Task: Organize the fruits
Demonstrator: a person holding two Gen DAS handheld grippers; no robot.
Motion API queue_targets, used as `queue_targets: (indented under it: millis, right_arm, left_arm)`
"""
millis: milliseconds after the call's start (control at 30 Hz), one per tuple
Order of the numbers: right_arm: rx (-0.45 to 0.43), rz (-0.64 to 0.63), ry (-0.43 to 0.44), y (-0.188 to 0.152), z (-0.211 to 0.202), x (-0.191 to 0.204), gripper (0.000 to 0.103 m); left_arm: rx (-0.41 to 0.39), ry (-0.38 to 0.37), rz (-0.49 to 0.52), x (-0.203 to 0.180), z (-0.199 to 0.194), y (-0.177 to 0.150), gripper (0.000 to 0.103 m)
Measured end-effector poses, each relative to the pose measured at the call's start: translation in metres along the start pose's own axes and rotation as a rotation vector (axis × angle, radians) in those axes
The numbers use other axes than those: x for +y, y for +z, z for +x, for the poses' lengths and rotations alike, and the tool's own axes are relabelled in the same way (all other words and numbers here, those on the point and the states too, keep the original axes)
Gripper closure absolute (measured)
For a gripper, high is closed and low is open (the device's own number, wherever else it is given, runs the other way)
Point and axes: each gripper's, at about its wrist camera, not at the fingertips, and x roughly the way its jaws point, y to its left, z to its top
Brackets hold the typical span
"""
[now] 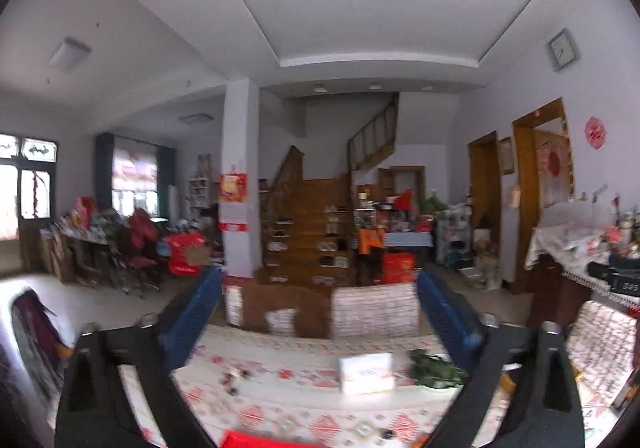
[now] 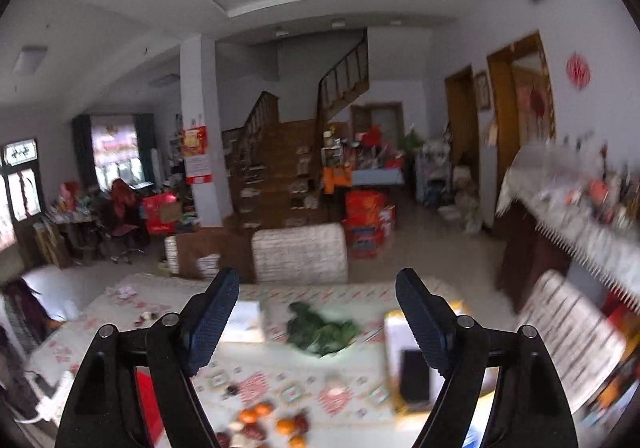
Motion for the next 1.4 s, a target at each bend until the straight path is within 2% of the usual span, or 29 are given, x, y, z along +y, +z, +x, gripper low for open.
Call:
queue_targets:
  millis: [100, 167, 233, 367, 433, 467, 533, 600, 633, 667, 700, 733, 767, 800, 900, 1033, 1200, 1233, 1400]
  right_arm:
    - [0.048, -0.068, -0.021, 0.01, 0.008, 0.01, 0.018]
    - [0.086, -0.078, 0.036, -0.012, 0.023, 0.014, 0.018]
    - [0.149, -0.055, 0.106, -0.052, 0.04, 0.018, 0.018]
    - [0.321, -0.022, 0.248, -0.157, 0.084, 0.035, 0.018]
    - [0.404, -0.01, 0.309, -0.21, 0.105, 0.044, 0.027]
    - [0.437, -0.001, 0.327, -0.225, 0.116, 0.041, 0.03]
    - [0.51, 0.006, 0.334, -0.266, 0.136, 0.047, 0.045]
    - [0.571, 0.008, 0.331, -0.297, 0.158, 0.037, 0.051]
    - [0.591, 0.018, 0.329, -0.303, 0.164, 0.034, 0.051]
    - [0.608, 0.027, 0.333, -0.314, 0.169, 0.032, 0.051]
    - [0.62, 0.027, 0.339, -0.321, 0.175, 0.034, 0.051]
    - [0.628, 0.016, 0.342, -0.327, 0.179, 0.037, 0.051]
    - [0.632, 0.004, 0.34, -0.332, 0.184, 0.04, 0.051]
    - [0.631, -0.004, 0.338, -0.333, 0.185, 0.041, 0.051]
    - [0.631, -0.027, 0.341, -0.337, 0.191, 0.05, 0.051]
    - [0.653, -0.024, 0.36, -0.342, 0.205, 0.057, 0.051]
    - [0.656, -0.014, 0.383, -0.348, 0.213, 0.067, 0.052]
    - [0.654, -0.014, 0.391, -0.348, 0.215, 0.069, 0.067]
    - [0.661, 0.023, 0.37, -0.348, 0.21, 0.059, 0.067]
  left_arm:
    - [0.043, 0.018, 0.047, 0.004, 0.005, 0.011, 0.0]
    - [0.039, 0.014, 0.06, 0.002, 0.007, -0.007, 0.0]
    - [0.087, -0.028, 0.049, -0.005, 0.017, -0.038, 0.0]
    - [0.283, -0.141, -0.02, -0.024, 0.041, -0.111, 0.0]
    - [0.37, -0.208, -0.041, -0.039, 0.055, -0.158, 0.0]
    - [0.409, -0.231, -0.045, -0.045, 0.063, -0.179, 0.0]
    - [0.501, -0.269, -0.061, -0.059, 0.084, -0.227, 0.0]
    - [0.599, -0.295, -0.09, -0.069, 0.102, -0.275, 0.005]
    - [0.642, -0.315, -0.109, -0.074, 0.103, -0.296, 0.015]
    - [0.687, -0.347, -0.135, -0.077, 0.107, -0.307, 0.03]
    - [0.747, -0.384, -0.168, -0.08, 0.113, -0.328, 0.038]
    - [0.801, -0.401, -0.2, -0.081, 0.12, -0.347, 0.054]
    - [0.832, -0.402, -0.217, -0.083, 0.122, -0.36, 0.061]
    - [0.854, -0.392, -0.227, -0.081, 0.126, -0.369, 0.061]
    - [0.882, -0.379, -0.278, -0.071, 0.125, -0.39, 0.061]
    - [0.876, -0.39, -0.28, -0.067, 0.116, -0.391, 0.054]
    - [0.862, -0.426, -0.206, -0.088, 0.111, -0.387, 0.043]
    - [0.857, -0.436, -0.184, -0.095, 0.11, -0.386, 0.04]
    - [0.852, -0.473, -0.094, -0.127, 0.109, -0.388, 0.04]
